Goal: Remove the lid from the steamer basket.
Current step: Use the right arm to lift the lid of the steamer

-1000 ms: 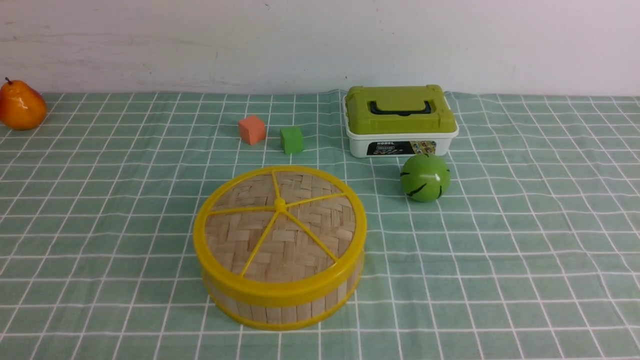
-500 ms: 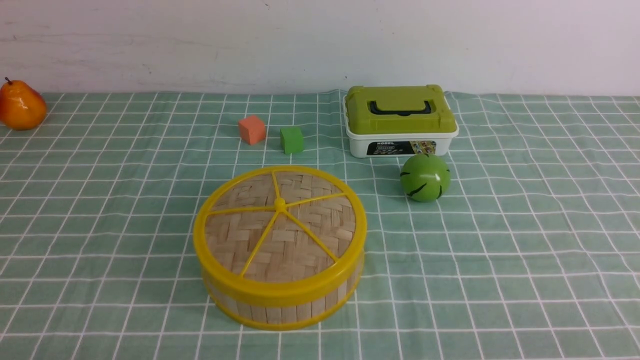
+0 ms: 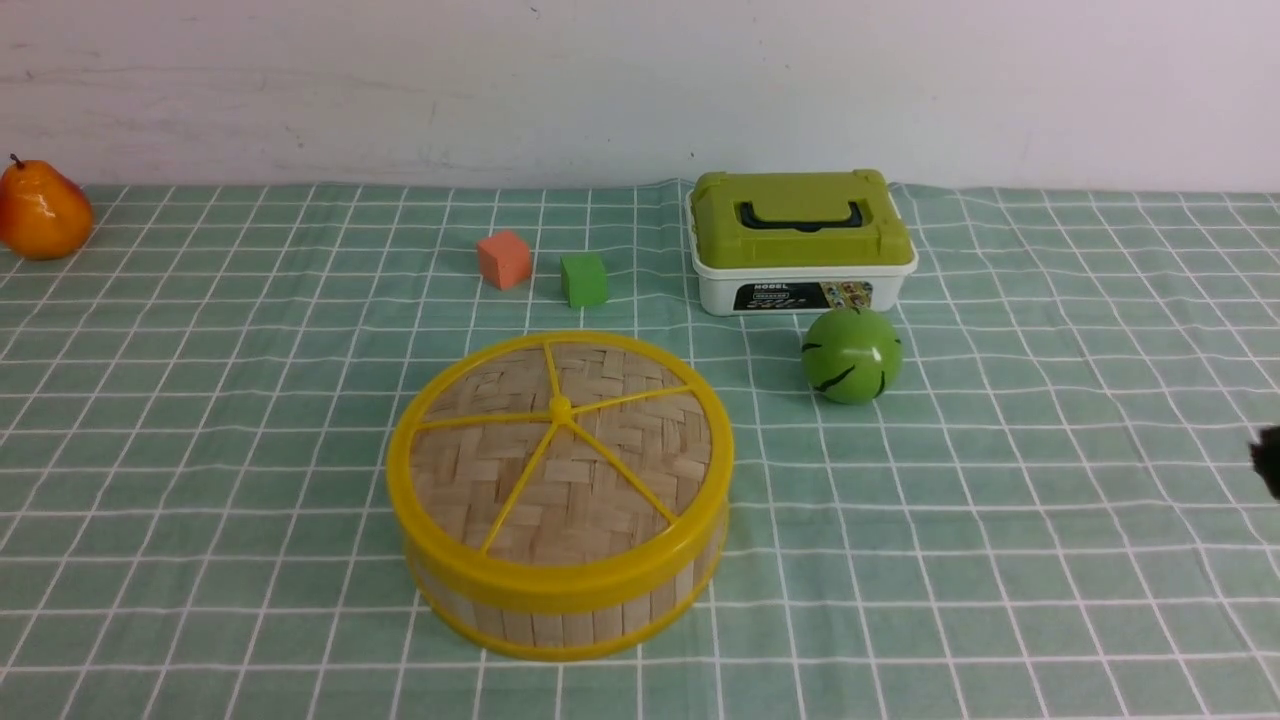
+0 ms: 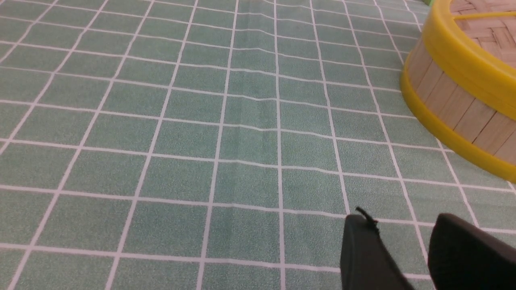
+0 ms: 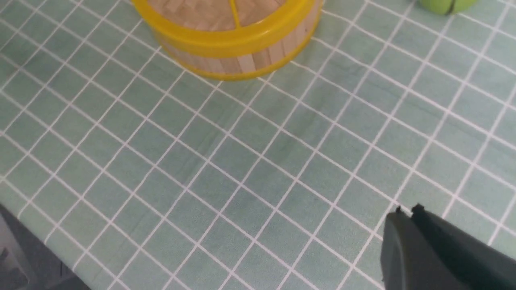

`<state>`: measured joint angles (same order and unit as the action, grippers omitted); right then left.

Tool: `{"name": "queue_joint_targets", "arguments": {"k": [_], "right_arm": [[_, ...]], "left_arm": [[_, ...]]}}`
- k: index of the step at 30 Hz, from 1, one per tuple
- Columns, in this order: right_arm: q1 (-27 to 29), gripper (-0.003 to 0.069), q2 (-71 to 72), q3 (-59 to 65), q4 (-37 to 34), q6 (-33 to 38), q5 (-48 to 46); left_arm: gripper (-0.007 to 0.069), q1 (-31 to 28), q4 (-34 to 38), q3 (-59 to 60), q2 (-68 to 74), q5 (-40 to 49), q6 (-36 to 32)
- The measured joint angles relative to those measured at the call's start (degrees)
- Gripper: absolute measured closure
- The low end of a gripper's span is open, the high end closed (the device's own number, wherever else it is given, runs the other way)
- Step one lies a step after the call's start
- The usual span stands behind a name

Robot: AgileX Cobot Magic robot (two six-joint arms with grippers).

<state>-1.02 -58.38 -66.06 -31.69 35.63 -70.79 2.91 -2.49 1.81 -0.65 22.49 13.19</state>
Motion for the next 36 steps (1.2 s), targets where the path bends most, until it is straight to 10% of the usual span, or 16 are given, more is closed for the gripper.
{"name": "queue_joint_targets", "arguments": {"k": [17,29,36], "right_arm": [[-37.2,0.0606,-43.1,-37.6,27.4,-20.4,-0.4],[-41.2,0.0215,-64.6,-58.6,28.3,-23.1,4.7],[-41.2,0.0202,-69.3,-59.3,31.2,-27.4,9.0]], "left_arm": [[0.0386,0.0,0.0,0.0,0.0,0.0,0.0],[0.0386,0.0,0.0,0.0,0.0,0.0,0.0],[0.0386,0.0,0.0,0.0,0.0,0.0,0.0]]}}
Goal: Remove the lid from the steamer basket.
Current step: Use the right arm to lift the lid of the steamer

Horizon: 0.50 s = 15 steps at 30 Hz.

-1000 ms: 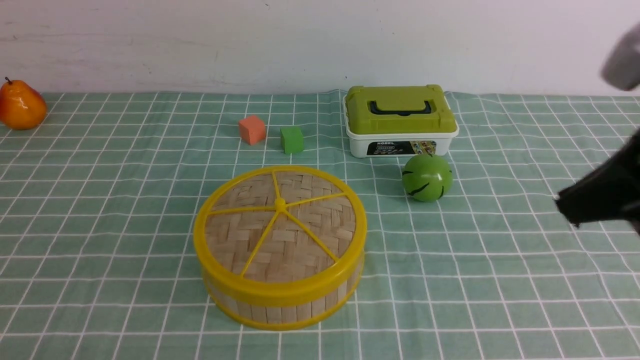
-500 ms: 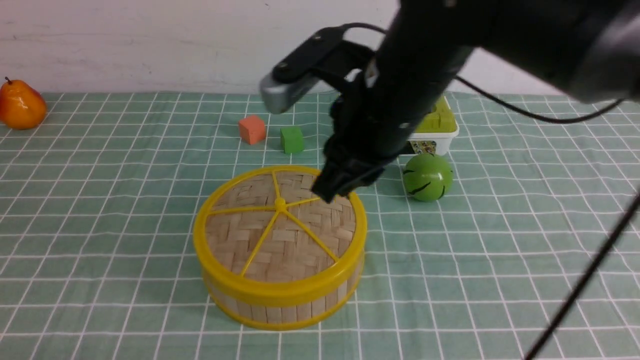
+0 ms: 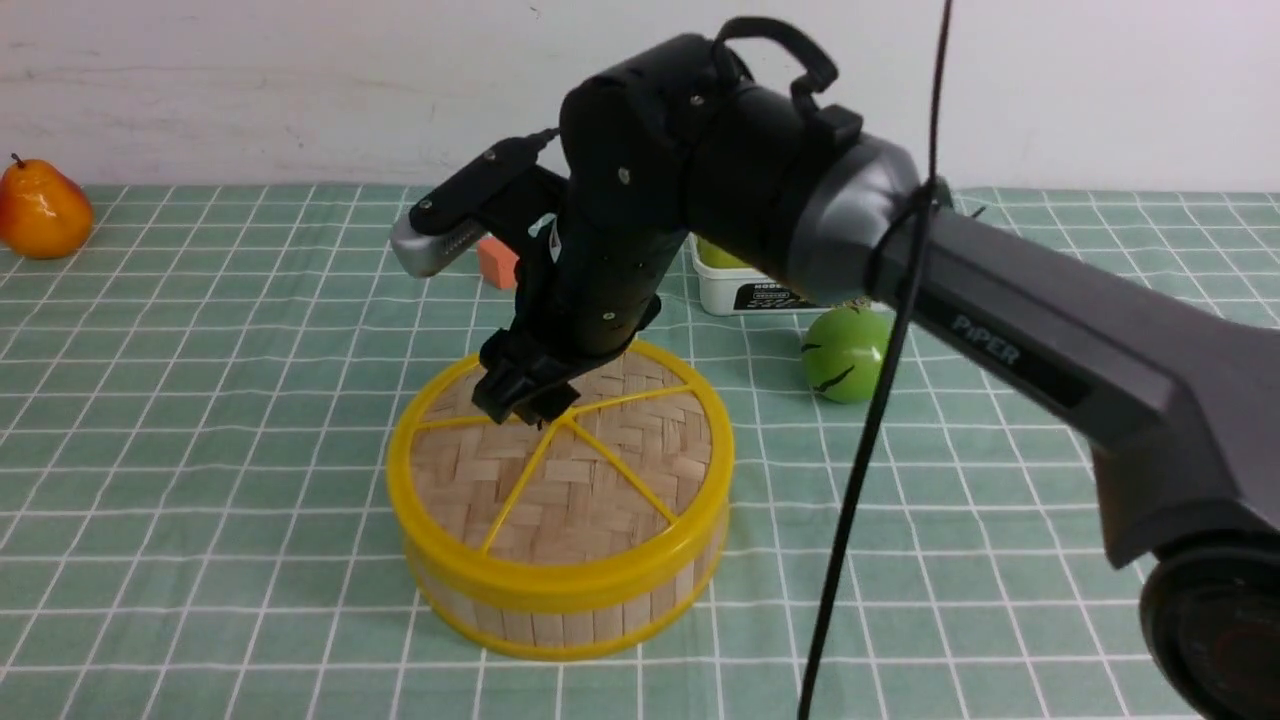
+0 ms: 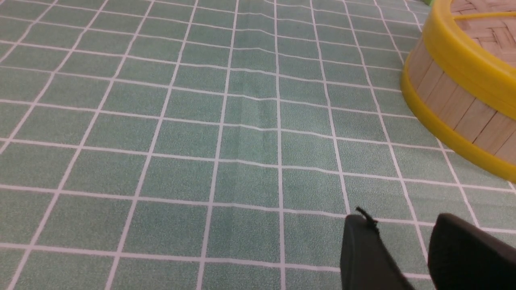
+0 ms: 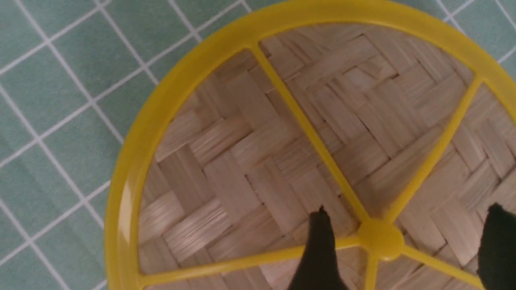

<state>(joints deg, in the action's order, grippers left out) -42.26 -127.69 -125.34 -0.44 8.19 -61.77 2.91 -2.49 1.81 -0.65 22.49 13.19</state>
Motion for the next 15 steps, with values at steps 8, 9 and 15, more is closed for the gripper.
{"name": "queue_joint_targets", "arguments": {"k": [8,9,15], "right_arm": [[0.0,0.0407,-2.1,0.0,0.1,-0.3,0.4],[0.0,0.0475,-2.1,0.0,0.1,-0.3,0.4],[0.0,0.0582,-1.4,0.0,0.4,-0.3,0.0]], "left_arm": [[0.0386,0.0,0.0,0.0,0.0,0.0,0.0],[0.0386,0.0,0.0,0.0,0.0,0.0,0.0],[0.0386,0.0,0.0,0.0,0.0,0.0,0.0]]}}
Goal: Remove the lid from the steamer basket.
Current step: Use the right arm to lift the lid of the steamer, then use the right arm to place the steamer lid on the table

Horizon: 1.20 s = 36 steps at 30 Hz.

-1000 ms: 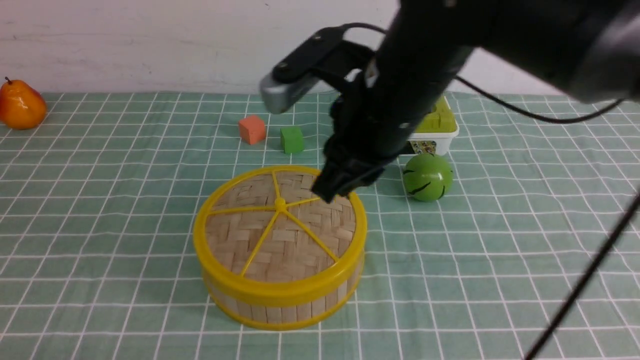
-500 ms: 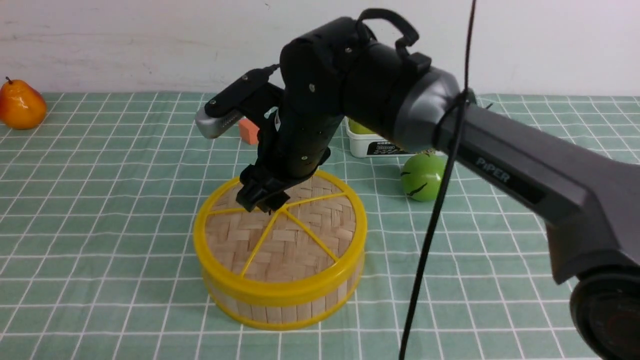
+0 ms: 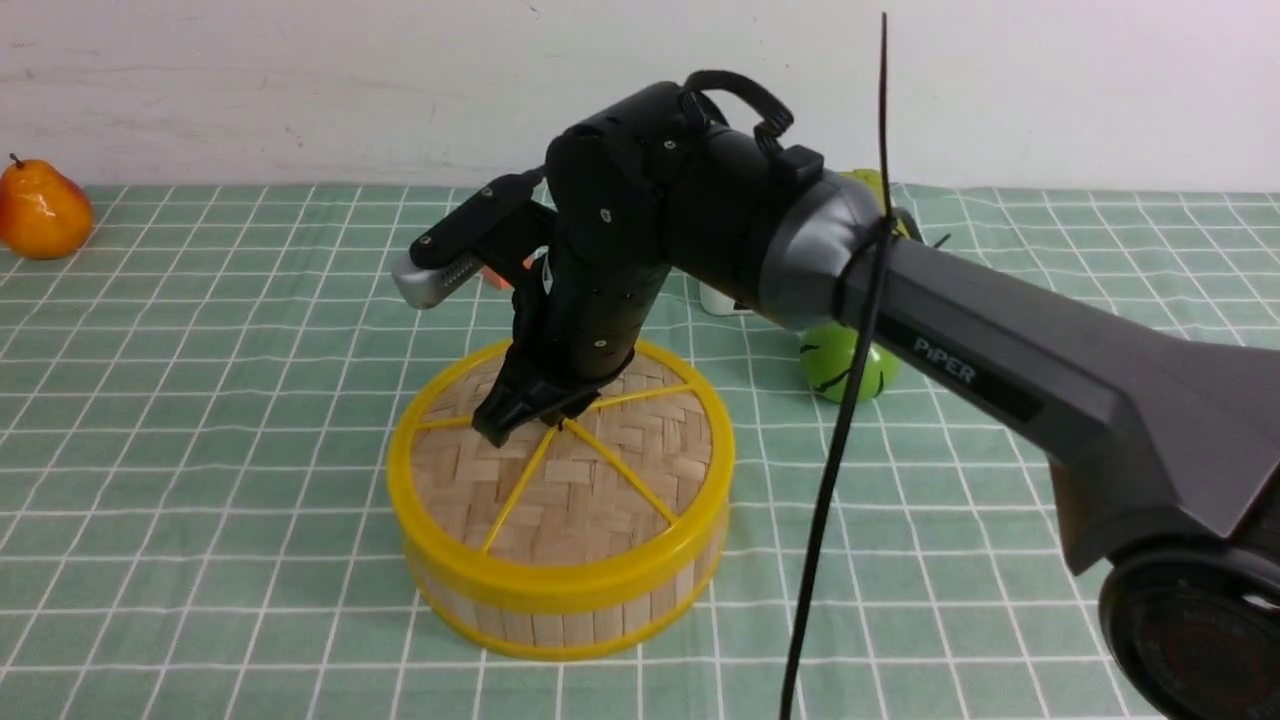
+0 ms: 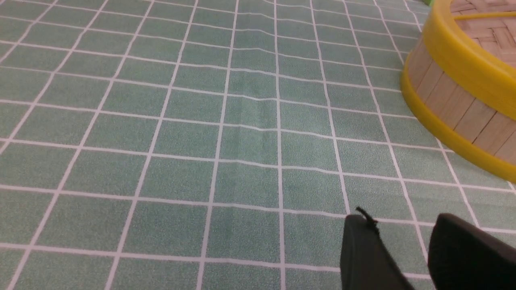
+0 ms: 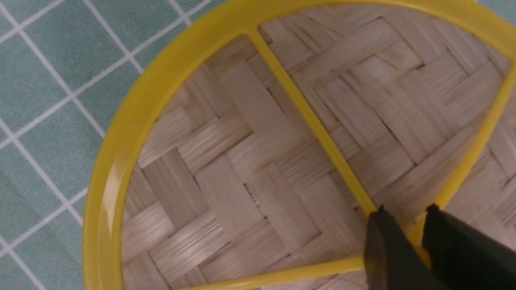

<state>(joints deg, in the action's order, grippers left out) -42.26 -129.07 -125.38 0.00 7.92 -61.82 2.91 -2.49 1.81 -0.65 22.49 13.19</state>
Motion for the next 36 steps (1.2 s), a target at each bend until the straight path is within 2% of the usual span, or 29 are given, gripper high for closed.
{"name": "queue_joint_targets", "arguments": {"k": [5,9,16,17,19,20,22,23,27,31,36], "right_arm": [[0.6,0.0582,5.7,0.1,0.0,0.5,-6.0],[3.7,0.0582,14.8,0.1,-2.1,3.4,-9.5],[15.5,0.0582,32.9,13.4,-5.4,4.4,-9.7],[19.1,0.0582,36.6,20.6,-5.4,4.4,-9.8],[20.9,0.0582,38.3,24.8,-5.4,4.4,-9.5],[24.0,0.0582,40.6,33.3,-5.9,4.4,-6.4],[25.2,0.0582,41.2,37.3,-6.5,4.4,-3.8],[26.7,0.0582,41.3,43.8,-7.8,4.4,1.6],[27.7,0.0582,39.4,54.6,-9.7,4.4,12.9],[27.9,0.0582,36.0,60.8,-10.3,4.4,22.4],[27.9,0.0571,31.0,61.7,-10.2,4.4,29.7]], "left_arm": [[0.0386,0.0,0.0,0.0,0.0,0.0,0.0],[0.0386,0.0,0.0,0.0,0.0,0.0,0.0],[0.0386,0.0,0.0,0.0,0.0,0.0,0.0],[0.0386,0.0,0.0,0.0,0.0,0.0,0.0],[0.0386,0.0,0.0,0.0,0.0,0.0,0.0],[0.0386,0.0,0.0,0.0,0.0,0.0,0.0],[0.0386,0.0,0.0,0.0,0.0,0.0,0.0],[0.0386,0.0,0.0,0.0,0.0,0.0,0.0],[0.0386,0.0,0.0,0.0,0.0,0.0,0.0],[0.0386,0.0,0.0,0.0,0.0,0.0,0.0],[0.0386,0.0,0.0,0.0,0.0,0.0,0.0]]}}
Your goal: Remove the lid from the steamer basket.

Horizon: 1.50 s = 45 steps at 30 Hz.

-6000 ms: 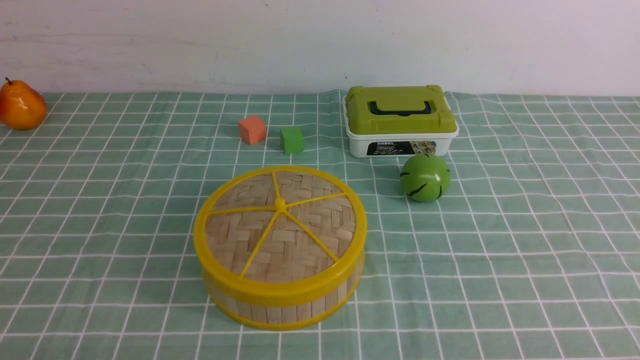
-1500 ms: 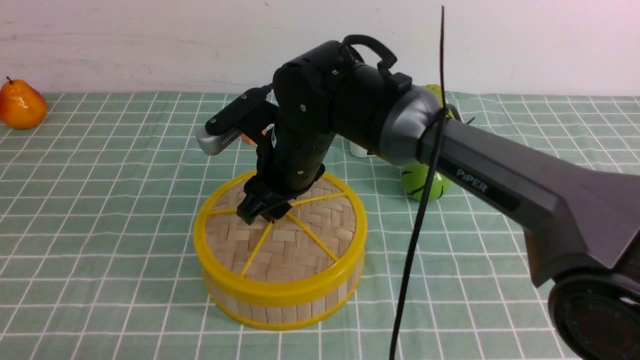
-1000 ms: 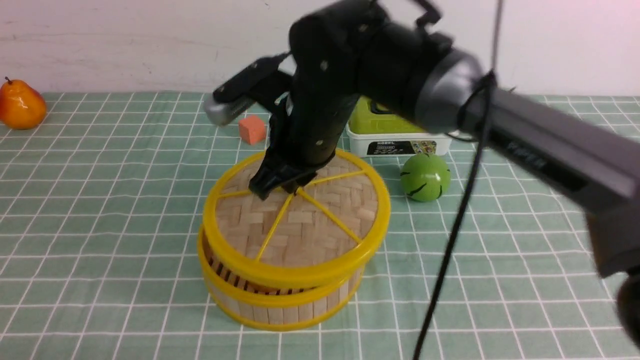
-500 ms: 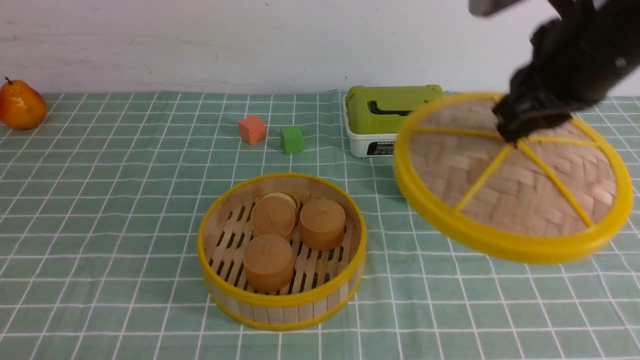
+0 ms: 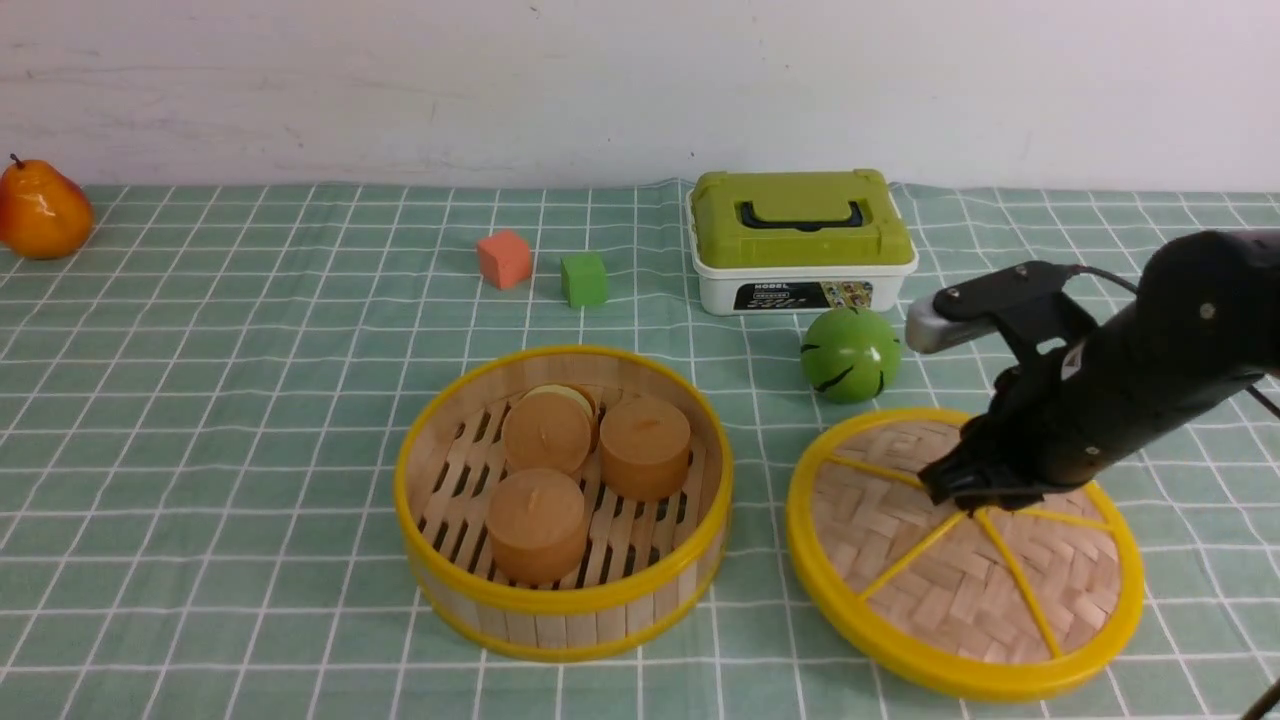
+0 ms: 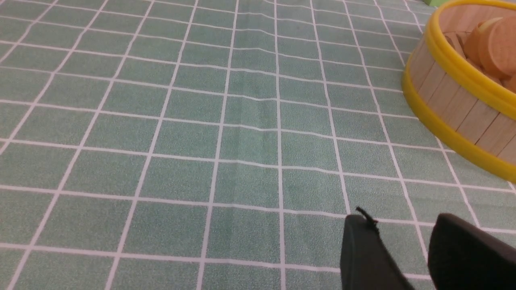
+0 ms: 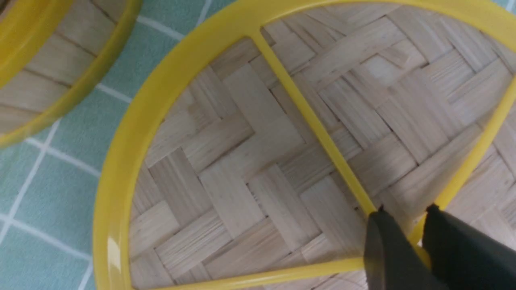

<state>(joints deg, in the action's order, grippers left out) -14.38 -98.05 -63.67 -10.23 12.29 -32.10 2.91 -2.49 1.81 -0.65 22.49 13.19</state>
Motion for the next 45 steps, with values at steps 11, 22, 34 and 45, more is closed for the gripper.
{"name": "queue_joint_targets", "arguments": {"k": [11,22,34,45], "right_arm": [[0.3,0.0314,0.8,-2.6,0.4,0.0,-1.5],[0.6,0.0437,33.9,-0.1,1.9,-1.0,-10.0],[0.7,0.068,68.9,19.1,10.2,-12.3,-7.5],[0.7,0.0675,75.2,20.6,22.4,-16.4,-11.0]], "left_arm": [[0.0386,0.0,0.0,0.0,0.0,0.0,0.0],[0.0386,0.0,0.0,0.0,0.0,0.0,0.0],[0.0386,0.0,0.0,0.0,0.0,0.0,0.0],[0.0386,0.0,0.0,0.0,0.0,0.0,0.0]]}}
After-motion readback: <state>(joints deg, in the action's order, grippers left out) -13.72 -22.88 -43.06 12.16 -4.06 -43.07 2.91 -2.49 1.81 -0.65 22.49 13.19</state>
